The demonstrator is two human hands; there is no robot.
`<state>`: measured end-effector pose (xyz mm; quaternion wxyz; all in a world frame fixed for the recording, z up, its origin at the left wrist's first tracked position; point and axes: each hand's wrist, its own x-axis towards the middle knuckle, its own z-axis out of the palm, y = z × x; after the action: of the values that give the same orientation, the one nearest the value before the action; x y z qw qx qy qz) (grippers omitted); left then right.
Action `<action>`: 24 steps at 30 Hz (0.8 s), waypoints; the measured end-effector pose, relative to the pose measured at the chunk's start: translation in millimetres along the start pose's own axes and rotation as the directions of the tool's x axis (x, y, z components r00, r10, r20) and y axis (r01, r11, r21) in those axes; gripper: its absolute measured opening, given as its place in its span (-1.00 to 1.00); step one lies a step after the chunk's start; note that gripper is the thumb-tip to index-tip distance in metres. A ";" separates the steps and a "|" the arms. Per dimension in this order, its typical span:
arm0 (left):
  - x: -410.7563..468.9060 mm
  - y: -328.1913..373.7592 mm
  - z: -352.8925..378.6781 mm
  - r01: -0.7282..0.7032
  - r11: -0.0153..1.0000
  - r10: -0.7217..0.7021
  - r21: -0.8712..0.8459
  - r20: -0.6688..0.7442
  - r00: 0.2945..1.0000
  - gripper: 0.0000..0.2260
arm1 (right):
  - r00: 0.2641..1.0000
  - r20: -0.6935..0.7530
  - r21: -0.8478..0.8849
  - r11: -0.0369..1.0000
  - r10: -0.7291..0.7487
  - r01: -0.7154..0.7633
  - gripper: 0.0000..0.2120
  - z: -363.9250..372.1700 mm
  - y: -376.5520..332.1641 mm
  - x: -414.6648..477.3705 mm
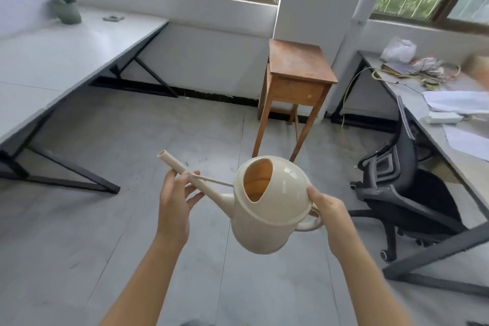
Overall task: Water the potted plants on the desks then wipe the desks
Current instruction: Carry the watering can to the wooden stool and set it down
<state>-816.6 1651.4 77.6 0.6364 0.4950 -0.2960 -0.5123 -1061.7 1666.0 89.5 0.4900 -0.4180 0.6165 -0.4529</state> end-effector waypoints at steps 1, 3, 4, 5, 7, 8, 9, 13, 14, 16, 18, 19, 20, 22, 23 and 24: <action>13.0 -1.4 15.3 -0.007 1.000 0.007 -0.003 -0.003 1.000 -0.90 | 1.000 0.006 -0.015 1.000 -0.001 0.001 -0.48 -8.4 -6.3 19.7; 35.8 -5.0 42.2 -0.002 1.000 0.002 -0.005 -0.005 1.000 -0.87 | 0.999 0.019 0.000 0.999 0.033 -0.033 -0.60 -20.4 -17.8 54.7; 47.8 -8.3 54.5 0.004 1.000 -0.004 0.000 -0.009 1.000 -0.86 | 0.999 0.015 0.003 0.999 0.044 -0.044 -0.66 -25.5 -20.4 72.1; 61.2 -13.0 66.1 0.010 1.000 -0.010 0.006 -0.014 1.000 -0.84 | 0.999 0.016 -0.003 0.999 0.051 -0.051 -0.69 -30.8 -22.6 89.9; 91.0 -23.2 88.9 0.023 1.000 -0.023 0.015 -0.020 1.000 -0.83 | 0.998 0.030 -0.005 0.998 0.058 -0.058 -0.71 -37.5 -28.6 127.2; 107.2 -29.7 99.2 0.027 0.999 -0.026 0.019 -0.025 0.999 -0.85 | 0.997 0.031 -0.009 0.998 0.065 -0.064 -0.71 -40.8 -28.3 147.7; 124.2 -36.5 109.2 0.028 0.999 -0.027 0.022 -0.028 0.999 -0.87 | 0.997 0.032 -0.025 0.997 0.069 -0.068 -0.71 -43.9 -26.5 169.4; 201.4 -52.9 152.3 0.025 0.999 -0.024 0.020 -0.022 0.999 -0.86 | 0.997 0.025 -0.055 0.996 0.078 -0.077 -0.69 -52.1 -35.3 255.1; 222.2 -52.1 164.3 0.025 1.000 -0.025 0.019 -0.011 1.000 -0.86 | 0.996 0.012 -0.048 0.995 0.088 -0.087 -0.68 -53.5 -42.0 274.9; 263.2 -50.0 191.9 0.025 1.000 -0.026 0.010 0.014 1.000 -0.86 | 0.996 -0.014 -0.006 0.996 0.086 -0.086 -0.64 -60.2 -57.6 313.4; 303.1 -45.9 221.3 0.014 1.000 -0.014 0.009 0.050 0.999 -0.84 | 0.997 -0.016 -0.013 0.997 0.072 -0.072 -0.63 -68.0 -76.0 352.7; 322.3 -43.8 236.2 0.007 1.000 -0.007 0.003 0.071 0.997 -0.84 | 0.997 -0.013 -0.013 0.997 0.075 -0.075 -0.64 -72.4 -83.2 372.8; 339.3 -42.5 250.5 0.007 1.000 -0.007 0.001 0.085 0.996 -0.85 | 0.997 -0.015 0.005 0.997 0.079 -0.079 -0.66 -76.1 -89.8 391.5; 368.0 -45.1 277.2 0.025 1.000 -0.024 -0.009 0.081 0.996 -0.90 | 0.994 -0.029 0.014 0.994 0.110 -0.109 -0.69 -82.6 -97.7 424.2; 381.8 -48.2 289.4 0.036 0.999 -0.035 -0.010 0.074 0.997 -0.90 | 0.990 -0.058 0.027 0.992 0.125 -0.123 -0.69 -86.3 -98.7 440.4; 395.2 -50.9 302.1 0.051 0.999 -0.051 -0.008 0.068 0.996 -0.86 | 0.988 -0.082 0.039 0.991 0.130 -0.127 -0.68 -90.8 -99.9 456.4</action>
<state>-983.4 1180.0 79.7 0.6150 0.4815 -0.3022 -0.5465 -1221.5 1217.8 93.2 0.4987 -0.3497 0.6544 -0.4480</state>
